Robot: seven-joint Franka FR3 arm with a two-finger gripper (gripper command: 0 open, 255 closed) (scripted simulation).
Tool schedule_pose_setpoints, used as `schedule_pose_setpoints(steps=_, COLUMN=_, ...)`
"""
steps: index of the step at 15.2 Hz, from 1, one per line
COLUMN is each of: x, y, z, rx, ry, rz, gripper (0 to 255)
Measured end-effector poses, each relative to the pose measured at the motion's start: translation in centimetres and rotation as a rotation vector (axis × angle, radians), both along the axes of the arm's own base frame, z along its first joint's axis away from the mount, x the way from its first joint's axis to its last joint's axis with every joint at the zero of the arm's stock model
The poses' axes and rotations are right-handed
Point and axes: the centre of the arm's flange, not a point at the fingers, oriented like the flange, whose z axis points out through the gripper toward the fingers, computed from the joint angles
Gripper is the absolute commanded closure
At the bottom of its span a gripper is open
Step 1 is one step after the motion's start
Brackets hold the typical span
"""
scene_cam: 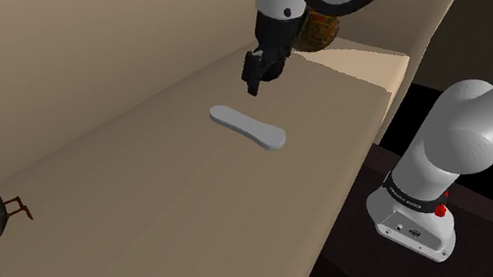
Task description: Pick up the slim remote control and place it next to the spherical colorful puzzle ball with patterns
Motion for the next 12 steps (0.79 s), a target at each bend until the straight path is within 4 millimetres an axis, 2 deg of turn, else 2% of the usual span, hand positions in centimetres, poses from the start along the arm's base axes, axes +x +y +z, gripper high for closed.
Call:
schedule_pose_setpoints(steps=5, x=1.1, y=4.2, z=-4.8, rx=-0.007, ry=0.012, rz=-0.013, gripper=0)
schedule_pose_setpoints(steps=12, x=1.5, y=4.8, z=-8.9, rx=-0.007, ry=0.015, rz=-0.016, gripper=0)
